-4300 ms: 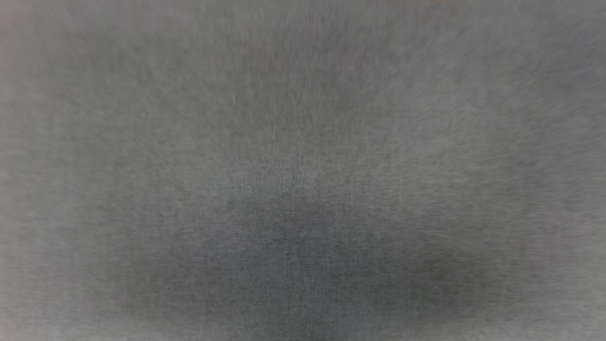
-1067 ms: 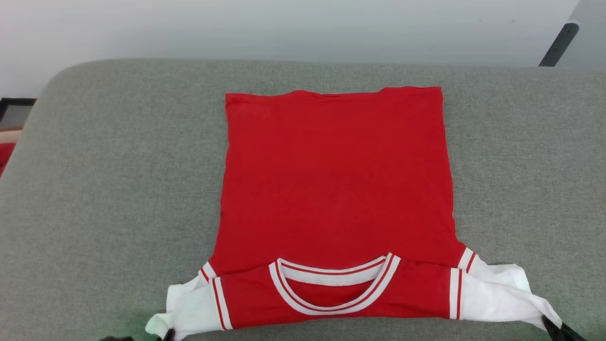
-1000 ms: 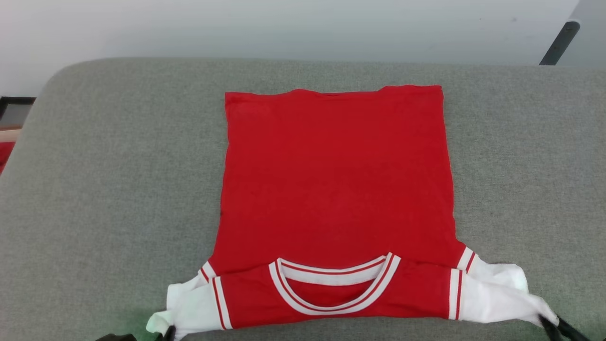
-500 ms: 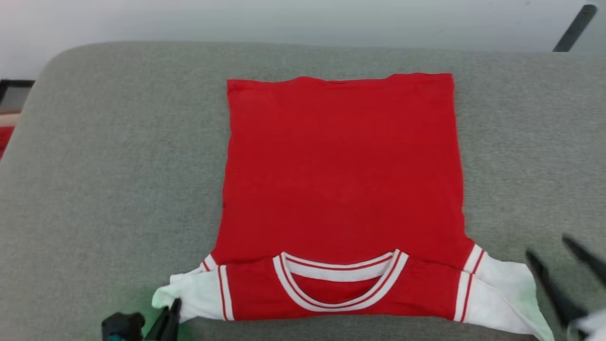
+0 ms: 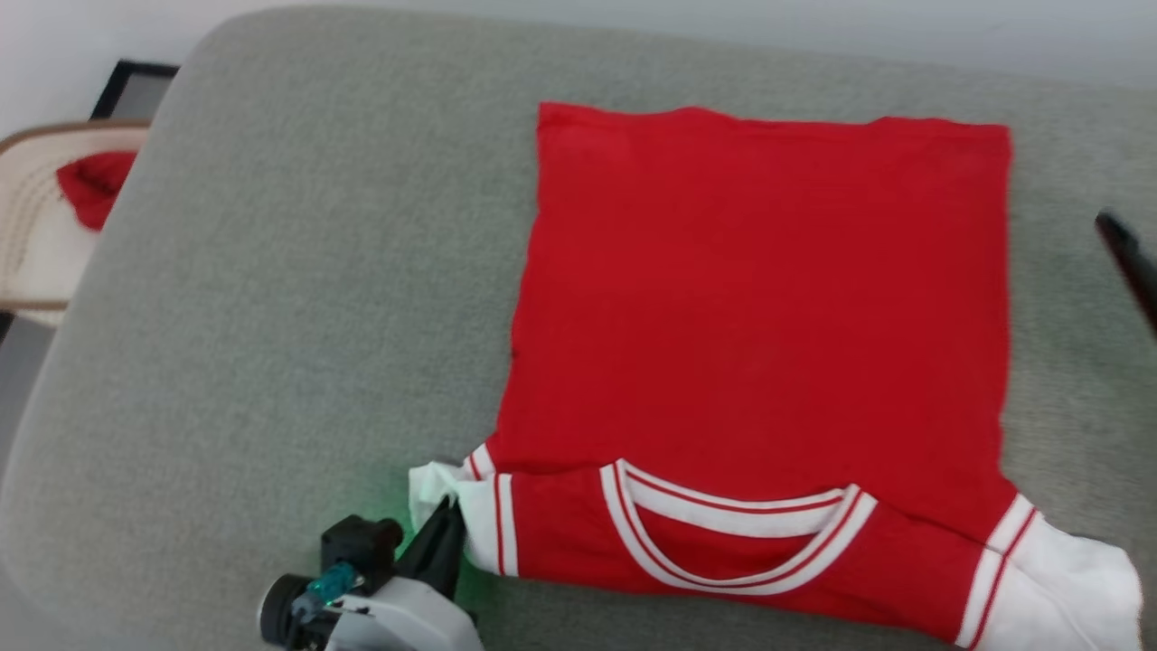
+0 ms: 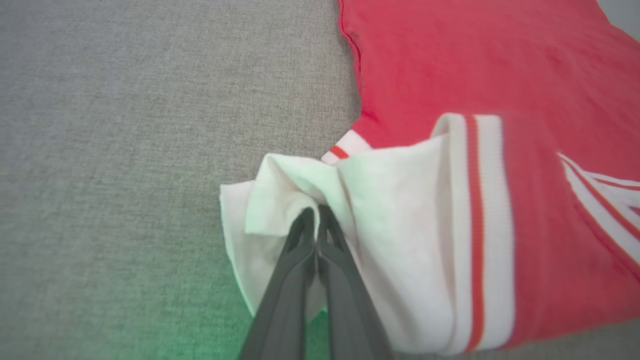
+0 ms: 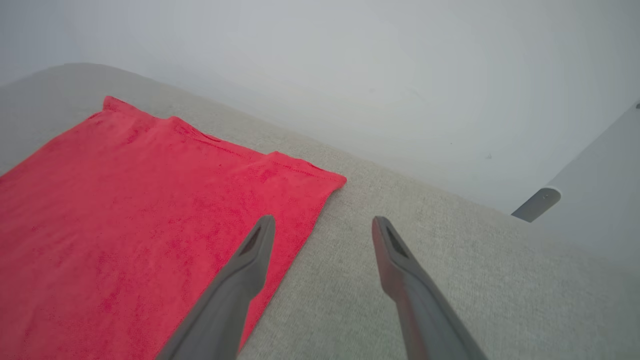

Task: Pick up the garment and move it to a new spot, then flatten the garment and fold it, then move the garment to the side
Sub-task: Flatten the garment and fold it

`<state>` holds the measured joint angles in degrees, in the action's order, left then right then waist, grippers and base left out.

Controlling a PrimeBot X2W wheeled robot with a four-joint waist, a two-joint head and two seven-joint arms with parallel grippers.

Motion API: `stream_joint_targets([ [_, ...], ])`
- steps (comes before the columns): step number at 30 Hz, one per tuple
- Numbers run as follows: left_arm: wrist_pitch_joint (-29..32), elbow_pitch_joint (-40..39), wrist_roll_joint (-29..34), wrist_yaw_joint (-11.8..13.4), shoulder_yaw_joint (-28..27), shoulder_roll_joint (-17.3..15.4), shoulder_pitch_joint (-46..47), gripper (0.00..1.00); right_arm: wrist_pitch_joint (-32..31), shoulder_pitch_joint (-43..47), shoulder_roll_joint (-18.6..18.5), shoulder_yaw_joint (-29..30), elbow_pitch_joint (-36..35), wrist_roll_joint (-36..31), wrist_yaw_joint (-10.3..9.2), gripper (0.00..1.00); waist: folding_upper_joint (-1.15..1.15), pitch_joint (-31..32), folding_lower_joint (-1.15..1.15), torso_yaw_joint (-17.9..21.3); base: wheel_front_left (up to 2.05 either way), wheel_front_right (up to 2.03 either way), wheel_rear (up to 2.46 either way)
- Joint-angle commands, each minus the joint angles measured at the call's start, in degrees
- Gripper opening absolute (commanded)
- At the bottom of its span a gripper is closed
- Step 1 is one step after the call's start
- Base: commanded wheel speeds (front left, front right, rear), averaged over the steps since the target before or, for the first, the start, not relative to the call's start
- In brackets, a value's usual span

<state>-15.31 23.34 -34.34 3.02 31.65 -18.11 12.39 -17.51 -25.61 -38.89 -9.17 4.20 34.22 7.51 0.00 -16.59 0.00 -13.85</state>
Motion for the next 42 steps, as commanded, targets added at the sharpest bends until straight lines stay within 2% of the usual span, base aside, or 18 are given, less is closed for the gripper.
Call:
stream_joint_targets([
  [1,0.35,-0.08,0.82,-0.48,0.97,1.18,1.36,0.00,-1.13,-4.53,-0.61,-1.36,3.69,-0.01,-0.04,1.00,0.00,-3.85,0.00,-4.01,0.00,0.00,0.00],
  [7,0.40,-0.02,1.71,-0.83,2.28,3.35,3.83,0.00,-4.89,-15.96,-0.90,-6.42,14.93,0.81,-0.04,1.00,0.00,-7.09,0.00,-6.98,0.00,0.00,0.00],
  [8,0.40,-0.02,1.71,-0.83,2.28,3.35,3.83,0.00,-4.89,-15.96,-0.90,-6.42,14.93,0.81,-0.04,1.00,0.00,-7.09,0.00,-6.98,0.00,0.00,0.00],
  [15,0.62,0.71,2.55,-1.48,2.75,5.51,5.51,0.00,-11.47,-25.26,0.29,-11.18,26.66,0.93,-0.03,1.00,0.00,-9.68,0.00,-9.22,0.00,0.00,0.00],
  [26,0.86,2.68,3.56,-3.04,2.31,7.84,6.90,0.00,-20.67,-33.73,4.07,-12.04,43.50,-1.90,-0.04,1.00,0.00,-11.58,0.00,-11.70,0.00,0.00,0.00],
  [27,0.87,2.85,3.67,-3.19,2.23,7.99,6.93,0.00,-21.53,-34.23,4.61,-11.99,44.97,-2.21,-0.04,0.82,0.00,-11.69,0.00,-11.79,0.00,0.00,0.00],
  [28,0.87,3.04,3.74,-3.38,2.16,8.11,6.97,0.00,-21.91,-34.72,5.03,-12.26,45.84,-2.74,-0.04,0.00,0.00,-11.77,0.00,-11.88,0.00,0.00,0.00],
  [36,0.98,4.34,4.36,-3.83,0.54,9.02,6.71,0.00,-21.20,-37.28,6.19,-13.32,48.04,-2.82,-0.03,0.00,0.00,-11.33,0.00,-11.32,0.00,0.00,0.00],
  [42,0.93,4.29,4.84,-3.14,-2.19,8.20,5.70,0.00,-20.78,-37.09,5.17,-13.66,45.83,0.15,-0.02,0.00,0.00,-9.04,0.00,-9.00,0.00,0.00,0.00],
])
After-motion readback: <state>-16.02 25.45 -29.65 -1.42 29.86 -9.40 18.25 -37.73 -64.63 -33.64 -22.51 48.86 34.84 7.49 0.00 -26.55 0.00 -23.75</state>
